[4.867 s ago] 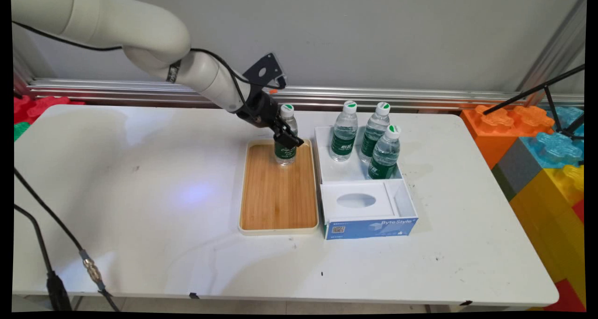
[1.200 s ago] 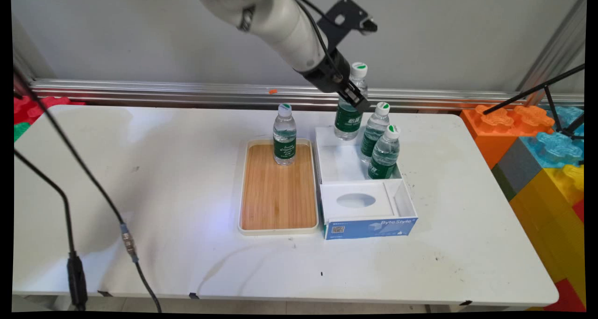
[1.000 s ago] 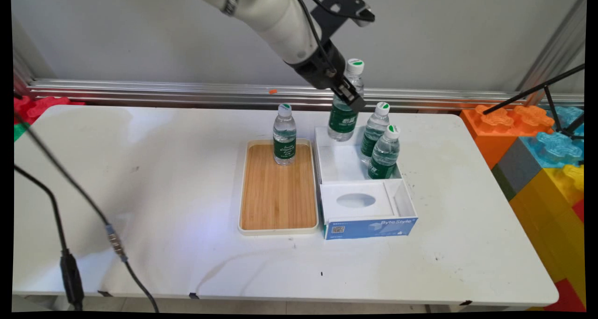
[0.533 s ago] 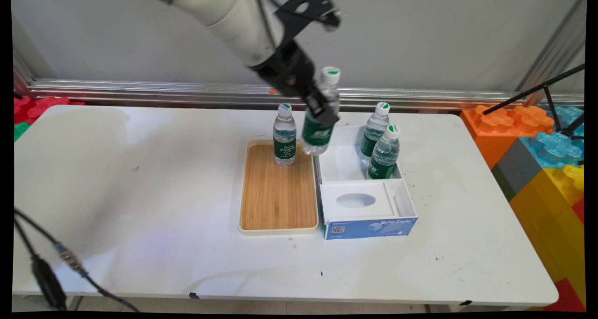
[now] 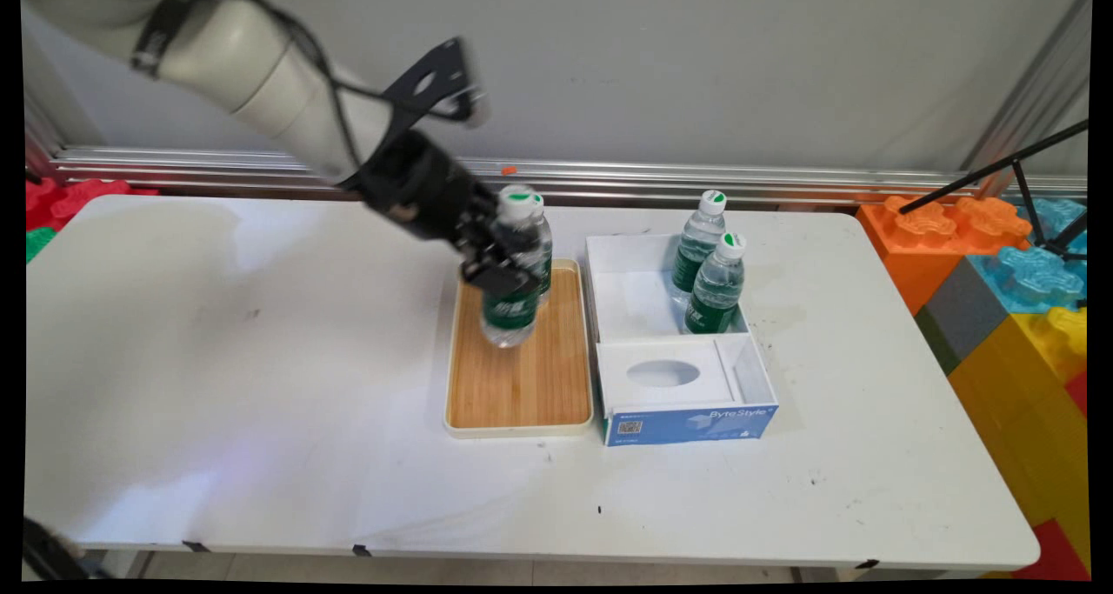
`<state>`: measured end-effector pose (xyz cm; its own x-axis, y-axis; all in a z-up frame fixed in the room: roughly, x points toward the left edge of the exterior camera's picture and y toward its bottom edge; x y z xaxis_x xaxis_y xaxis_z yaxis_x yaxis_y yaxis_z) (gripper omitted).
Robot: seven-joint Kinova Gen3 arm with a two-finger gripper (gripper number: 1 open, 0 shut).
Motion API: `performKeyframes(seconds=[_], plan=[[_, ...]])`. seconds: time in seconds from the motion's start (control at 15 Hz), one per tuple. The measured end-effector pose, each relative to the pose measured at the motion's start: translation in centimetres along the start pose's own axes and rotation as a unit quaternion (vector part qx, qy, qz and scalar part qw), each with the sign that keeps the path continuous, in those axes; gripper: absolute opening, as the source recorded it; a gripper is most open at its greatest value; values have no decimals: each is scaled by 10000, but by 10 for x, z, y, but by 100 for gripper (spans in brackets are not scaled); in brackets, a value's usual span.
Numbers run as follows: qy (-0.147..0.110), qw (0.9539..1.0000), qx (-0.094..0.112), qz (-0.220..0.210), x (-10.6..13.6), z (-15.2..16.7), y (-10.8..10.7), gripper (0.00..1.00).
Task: Place the picked object on the tray
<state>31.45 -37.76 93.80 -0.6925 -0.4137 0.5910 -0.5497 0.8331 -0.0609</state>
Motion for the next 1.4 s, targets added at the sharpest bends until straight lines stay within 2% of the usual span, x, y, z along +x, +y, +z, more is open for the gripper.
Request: performKeyframes(seconds=[0.27, 0.6, 0.93, 1.4], plan=[[9, 9997, -177, 151, -45, -1, -2, 0], [26, 9992, -246, 321, -80, 12, 0, 0], [134, 9986, -242, 460, -103, 36, 6, 0], [270, 9979, -184, 561, -118, 69, 10, 0]])
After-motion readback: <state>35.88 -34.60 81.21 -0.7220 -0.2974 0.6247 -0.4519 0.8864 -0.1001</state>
